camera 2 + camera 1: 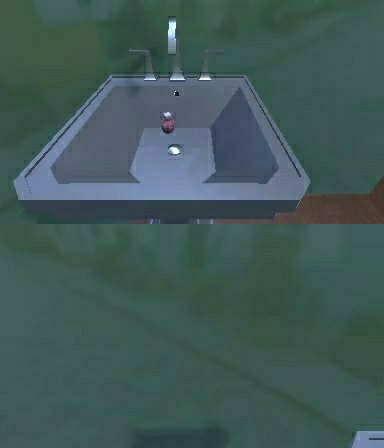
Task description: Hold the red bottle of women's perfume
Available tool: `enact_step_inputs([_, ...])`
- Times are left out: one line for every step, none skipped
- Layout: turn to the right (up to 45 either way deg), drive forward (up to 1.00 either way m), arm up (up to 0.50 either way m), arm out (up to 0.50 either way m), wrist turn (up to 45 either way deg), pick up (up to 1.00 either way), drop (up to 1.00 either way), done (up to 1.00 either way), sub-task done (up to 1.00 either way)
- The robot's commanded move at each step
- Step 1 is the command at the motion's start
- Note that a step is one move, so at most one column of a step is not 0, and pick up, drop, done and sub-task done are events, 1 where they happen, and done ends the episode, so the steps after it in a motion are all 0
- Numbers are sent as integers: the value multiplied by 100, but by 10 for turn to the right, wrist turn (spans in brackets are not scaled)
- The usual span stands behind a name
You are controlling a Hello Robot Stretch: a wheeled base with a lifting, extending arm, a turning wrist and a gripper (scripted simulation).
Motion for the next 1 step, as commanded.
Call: enact_step_inputs([0,0,50,0,0,0,0,0,0])
